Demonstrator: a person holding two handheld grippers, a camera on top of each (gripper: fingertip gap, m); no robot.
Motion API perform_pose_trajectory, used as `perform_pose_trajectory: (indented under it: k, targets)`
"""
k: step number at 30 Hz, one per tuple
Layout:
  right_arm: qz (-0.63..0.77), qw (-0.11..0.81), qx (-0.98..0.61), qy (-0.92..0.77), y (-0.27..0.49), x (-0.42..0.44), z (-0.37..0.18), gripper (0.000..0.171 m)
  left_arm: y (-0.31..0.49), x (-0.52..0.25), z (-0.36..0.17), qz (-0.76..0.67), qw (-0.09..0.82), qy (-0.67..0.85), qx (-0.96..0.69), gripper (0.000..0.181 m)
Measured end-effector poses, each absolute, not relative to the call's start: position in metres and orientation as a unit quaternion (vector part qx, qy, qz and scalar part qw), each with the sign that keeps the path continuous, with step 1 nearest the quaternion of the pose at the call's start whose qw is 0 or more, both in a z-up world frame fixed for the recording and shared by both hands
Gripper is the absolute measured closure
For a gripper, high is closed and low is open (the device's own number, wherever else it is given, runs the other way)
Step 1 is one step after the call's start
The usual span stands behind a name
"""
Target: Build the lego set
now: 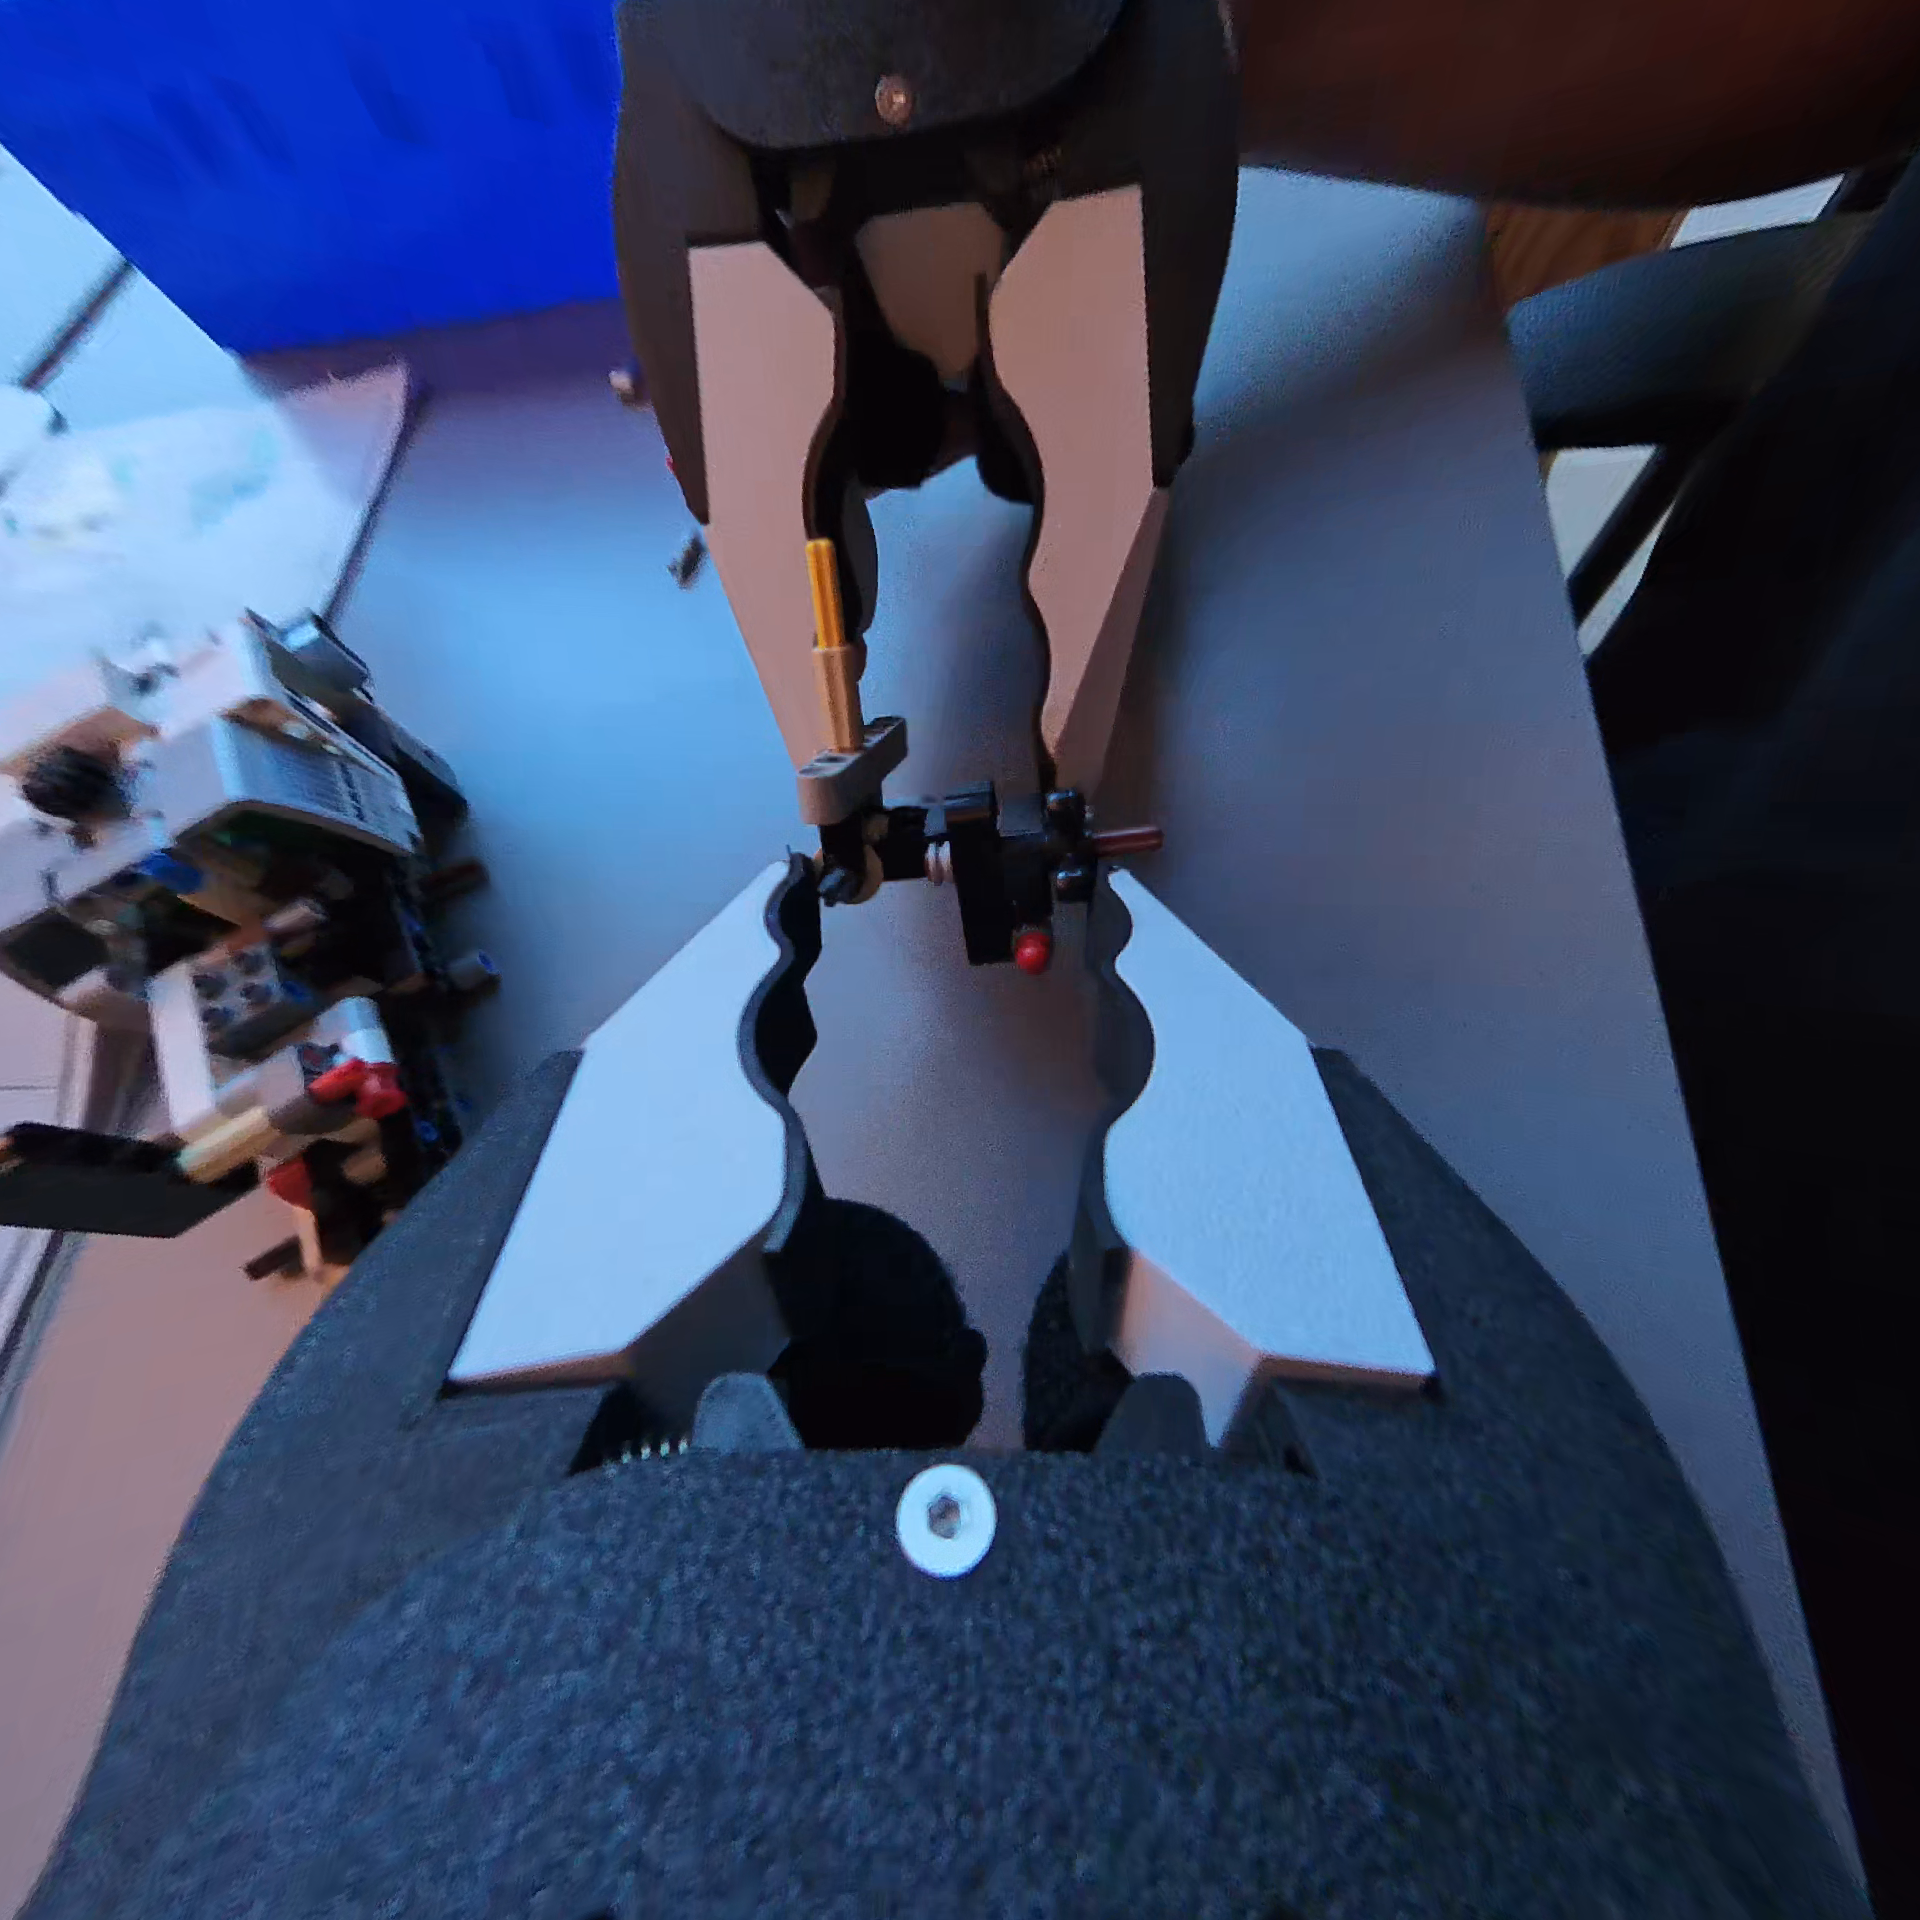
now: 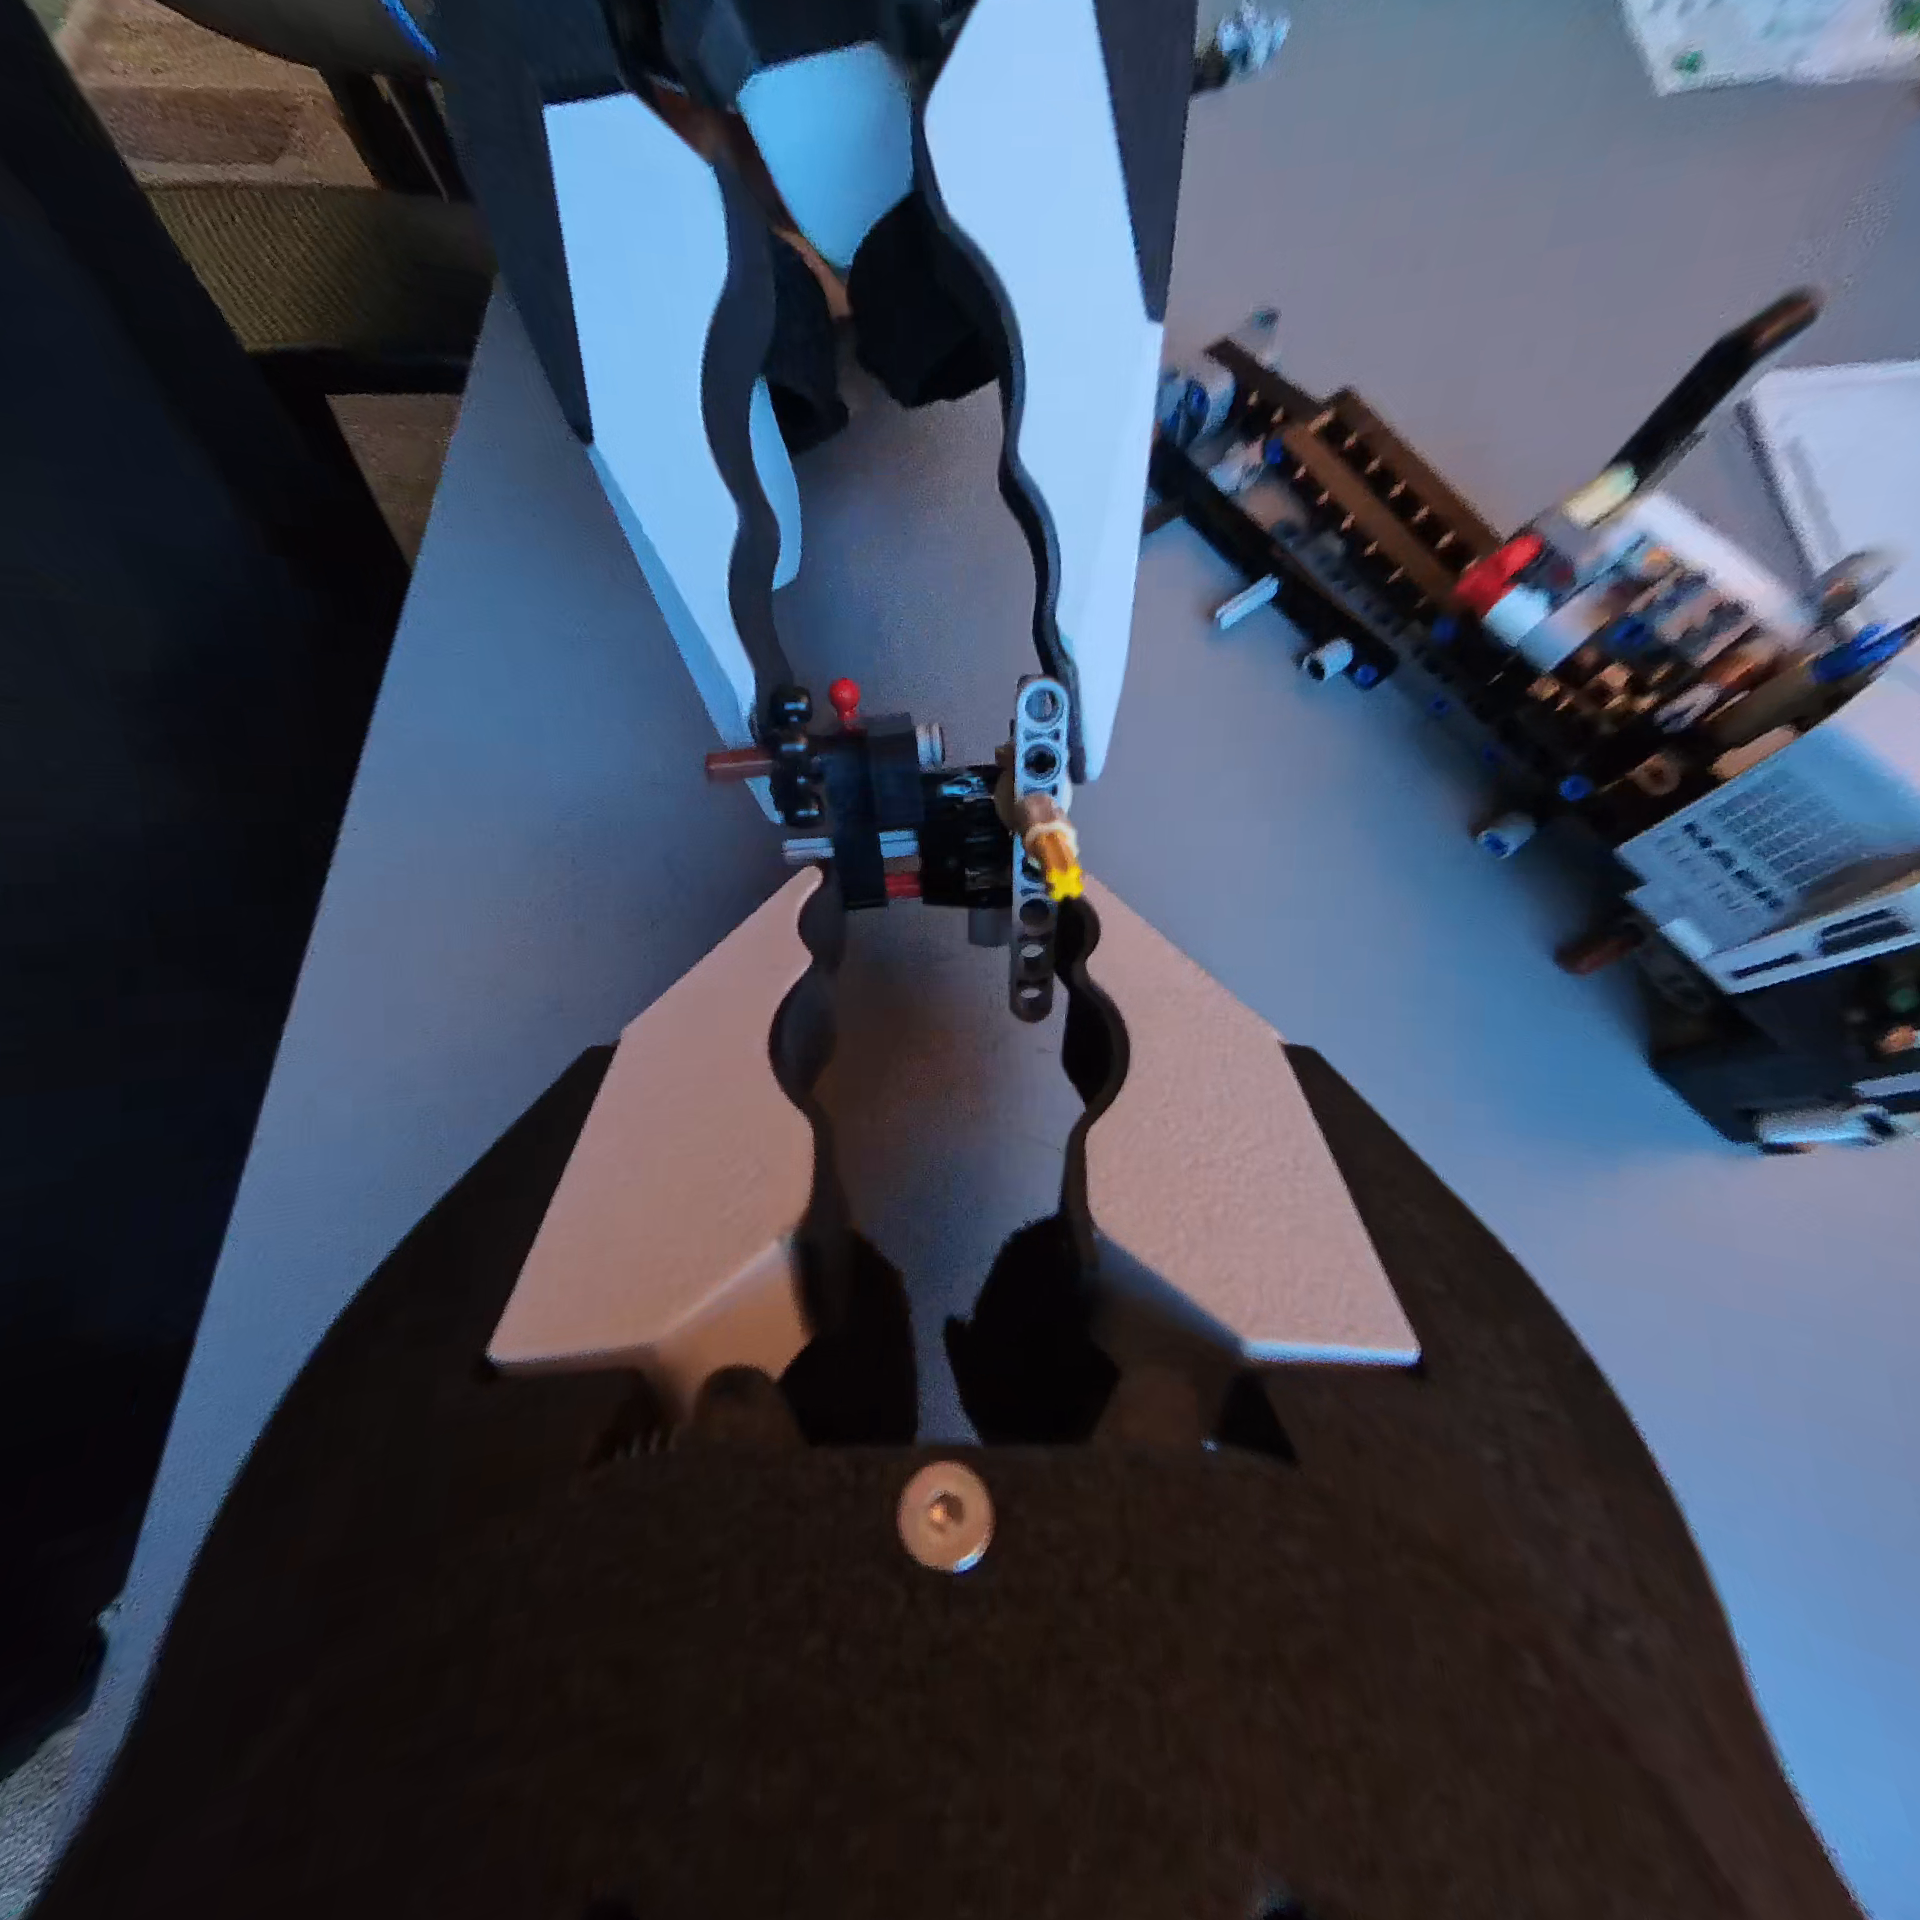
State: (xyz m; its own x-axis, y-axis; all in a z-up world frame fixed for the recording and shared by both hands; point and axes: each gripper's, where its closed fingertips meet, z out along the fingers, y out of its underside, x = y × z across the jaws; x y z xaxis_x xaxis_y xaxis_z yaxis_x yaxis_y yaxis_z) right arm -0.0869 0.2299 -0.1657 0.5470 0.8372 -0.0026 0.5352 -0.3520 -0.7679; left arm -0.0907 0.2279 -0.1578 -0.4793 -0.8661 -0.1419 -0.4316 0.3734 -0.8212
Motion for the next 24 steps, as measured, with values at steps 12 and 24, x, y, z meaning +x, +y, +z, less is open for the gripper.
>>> perform_pose_trajectory:
  k: [12,24]
  targets:
    - [0.045,0.388,-0.771,-0.503,0.217,-0.090,-0.148,0.132,0.211,-0.097,-0.144,-0.364,0.323,0.787,-0.379,0.130]
    - [0.102,0.358,-0.781,-0.501,0.207,-0.086,-0.158,0.138,0.201,-0.093,-0.152,-0.377,0.314,0.770,-0.408,0.139]
